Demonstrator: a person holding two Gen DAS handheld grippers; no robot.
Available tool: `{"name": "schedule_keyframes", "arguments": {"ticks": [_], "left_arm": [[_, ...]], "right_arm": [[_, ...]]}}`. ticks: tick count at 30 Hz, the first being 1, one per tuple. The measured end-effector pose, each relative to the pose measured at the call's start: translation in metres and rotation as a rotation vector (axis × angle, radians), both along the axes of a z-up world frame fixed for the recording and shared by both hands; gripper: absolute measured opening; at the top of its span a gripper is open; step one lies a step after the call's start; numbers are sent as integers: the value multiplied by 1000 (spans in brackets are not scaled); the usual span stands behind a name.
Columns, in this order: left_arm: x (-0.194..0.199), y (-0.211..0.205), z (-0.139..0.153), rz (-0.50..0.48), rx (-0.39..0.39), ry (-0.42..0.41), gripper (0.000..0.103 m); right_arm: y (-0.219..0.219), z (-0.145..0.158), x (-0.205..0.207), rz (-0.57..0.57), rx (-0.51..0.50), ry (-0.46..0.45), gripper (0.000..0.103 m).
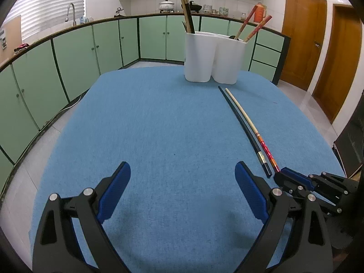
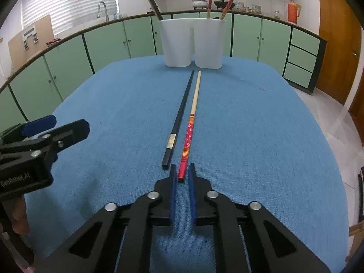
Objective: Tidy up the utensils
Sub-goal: 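Close the right tool on the red-patterned chopstick and lift it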
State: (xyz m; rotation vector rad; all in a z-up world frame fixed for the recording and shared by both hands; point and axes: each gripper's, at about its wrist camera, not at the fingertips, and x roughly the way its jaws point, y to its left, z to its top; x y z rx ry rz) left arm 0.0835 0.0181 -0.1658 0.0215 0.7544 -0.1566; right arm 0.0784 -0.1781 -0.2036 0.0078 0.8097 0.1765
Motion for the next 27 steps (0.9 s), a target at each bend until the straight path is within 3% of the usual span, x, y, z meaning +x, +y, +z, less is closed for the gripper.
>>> {"name": "schedule_keyframes", "arguments": {"ticks": [12, 22, 27], "left_arm": [[-3, -14, 4, -23, -11, -8, 90], [-3, -42, 1, -74, -21, 0, 90], [-2, -54, -6, -83, -61, 33, 90]], "right_arm": [[-9, 1, -2, -39, 19, 3, 6], [-52, 4, -9, -167, 72, 2, 6], [-69, 8, -9, -205, 85, -13, 6]]}}
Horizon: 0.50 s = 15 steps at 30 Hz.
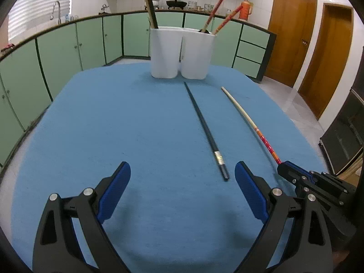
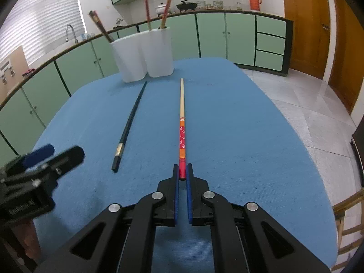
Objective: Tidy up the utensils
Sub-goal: 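Close the right tool on the red-patterned chopstick and lift it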
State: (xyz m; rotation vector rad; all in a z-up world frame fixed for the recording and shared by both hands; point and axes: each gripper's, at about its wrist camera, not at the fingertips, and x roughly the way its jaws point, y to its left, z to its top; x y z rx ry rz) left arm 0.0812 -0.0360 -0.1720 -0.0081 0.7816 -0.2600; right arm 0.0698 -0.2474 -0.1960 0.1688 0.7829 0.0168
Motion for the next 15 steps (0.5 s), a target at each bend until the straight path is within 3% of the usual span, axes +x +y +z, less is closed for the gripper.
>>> {"name": "schedule_keyframes", "arguments": {"ticks": [4, 6, 10, 15], "left_arm": [[-2, -13, -2, -6, 4, -5, 87], [-1, -19, -4, -8, 9, 3, 78], [2, -32, -11, -10, 14, 24, 74], [6, -42, -22, -13, 28, 66, 60]], "right_arm": [[-5, 3, -2, -9, 4, -13, 6], [-8, 4, -2, -16, 12, -18, 6], [-13, 7, -2, -26, 14, -26, 6], [-21, 8, -4, -37, 28, -33, 6]]}}
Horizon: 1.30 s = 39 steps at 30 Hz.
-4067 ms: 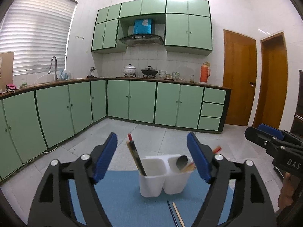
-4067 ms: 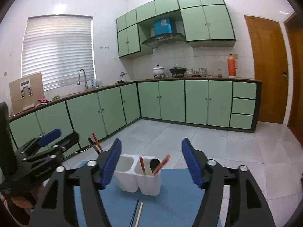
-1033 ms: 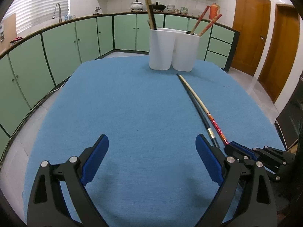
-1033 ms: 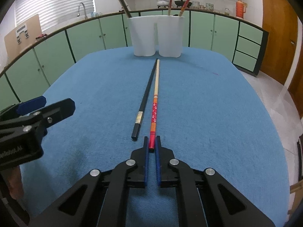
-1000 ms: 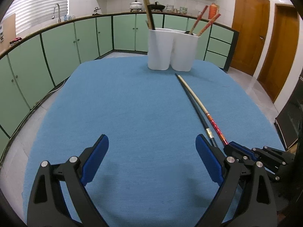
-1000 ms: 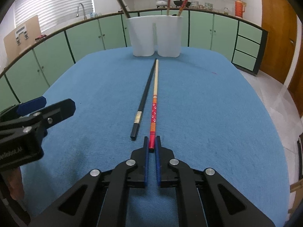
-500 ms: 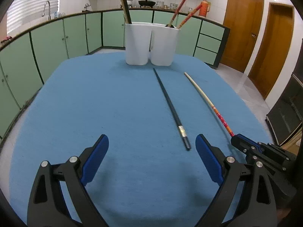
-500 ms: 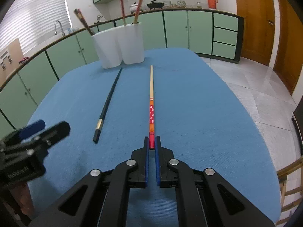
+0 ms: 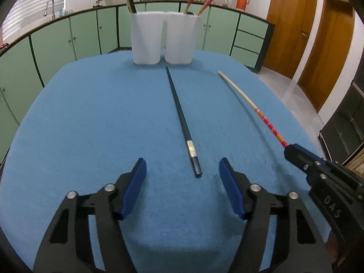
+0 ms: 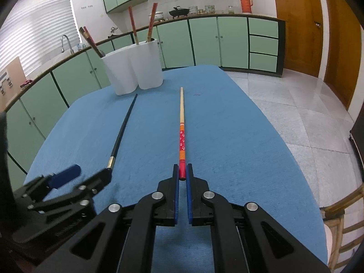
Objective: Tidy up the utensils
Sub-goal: 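Close the right tool on the red-patterned chopstick and lift it, then close the left tool on the black chopstick, then carry the black chopstick with the left tool while the right tool carries the red-patterned one to the holder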
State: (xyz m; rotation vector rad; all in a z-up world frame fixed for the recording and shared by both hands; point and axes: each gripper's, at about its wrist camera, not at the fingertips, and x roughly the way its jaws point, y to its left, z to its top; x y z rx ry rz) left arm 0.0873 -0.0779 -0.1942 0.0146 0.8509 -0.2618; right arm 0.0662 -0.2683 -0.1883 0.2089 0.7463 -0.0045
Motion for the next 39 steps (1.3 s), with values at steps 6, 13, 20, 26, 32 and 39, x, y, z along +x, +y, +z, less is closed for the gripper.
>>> {"name": "schedule_keyframes", "arguments": {"ticks": [6, 13, 20, 26, 32, 39], "left_arm": [[1, -6, -5, 15, 22, 11, 48], [1, -3, -4, 41, 29, 12, 20], [1, -1, -3, 31, 27, 15, 6], [-4, 4, 12, 30, 54, -13, 6], [-15, 9, 39, 23, 78, -96, 6], [-25, 16, 77, 22, 56, -185, 6]], "right_arm": [[-7, 1, -3, -7, 16, -12, 6], [-8, 0, -5, -9, 19, -15, 6], [-6, 0, -5, -6, 13, -12, 6], [-6, 7, -5, 3, -1, -16, 6], [-4, 23, -8, 22, -4, -42, 6], [-3, 56, -13, 42, -10, -111, 6]]}}
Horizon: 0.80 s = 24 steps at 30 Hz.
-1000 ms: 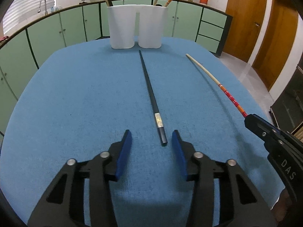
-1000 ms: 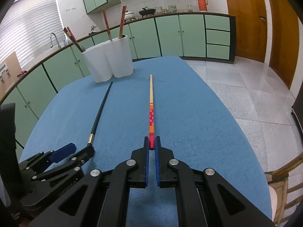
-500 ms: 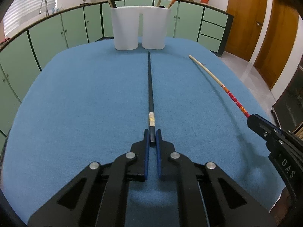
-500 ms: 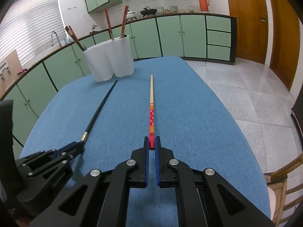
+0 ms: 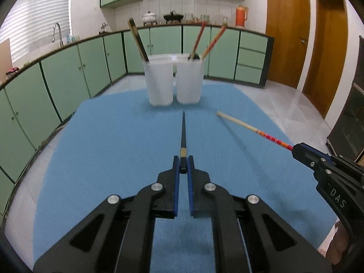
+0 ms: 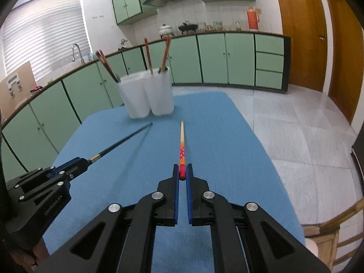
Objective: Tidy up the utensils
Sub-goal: 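Carry the black chopstick with the left tool while the right tool carries the red-patterned one to the holder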
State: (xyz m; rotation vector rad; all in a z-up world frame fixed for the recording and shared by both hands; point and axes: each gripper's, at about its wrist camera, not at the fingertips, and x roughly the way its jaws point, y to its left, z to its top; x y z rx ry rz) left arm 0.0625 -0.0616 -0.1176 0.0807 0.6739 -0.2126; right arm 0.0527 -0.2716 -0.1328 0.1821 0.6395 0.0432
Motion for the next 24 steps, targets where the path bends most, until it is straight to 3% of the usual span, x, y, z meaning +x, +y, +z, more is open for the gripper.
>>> {"name": "schedule_keyframes", "arguments": {"ticks": [13, 24], "left_arm": [[12, 15, 88, 3, -97, -178, 6], [37, 24, 130, -23, -185, -210, 5]], "right_arm": [[-3, 75, 14, 34, -13, -150, 6], [-13, 114, 45, 83, 31, -168, 6]]}}
